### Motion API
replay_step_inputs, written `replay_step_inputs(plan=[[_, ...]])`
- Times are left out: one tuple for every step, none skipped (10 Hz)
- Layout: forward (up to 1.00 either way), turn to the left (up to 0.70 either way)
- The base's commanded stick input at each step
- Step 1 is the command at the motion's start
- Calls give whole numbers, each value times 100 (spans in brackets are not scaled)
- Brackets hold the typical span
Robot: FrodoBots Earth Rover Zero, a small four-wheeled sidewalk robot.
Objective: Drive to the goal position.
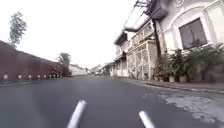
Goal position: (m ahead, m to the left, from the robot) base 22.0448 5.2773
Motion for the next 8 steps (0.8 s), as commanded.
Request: replay_step_inputs(plan=[[100,0],[100,0],[100,0],[100,0],[100,0],[100,0],[100,0],[100,0]])
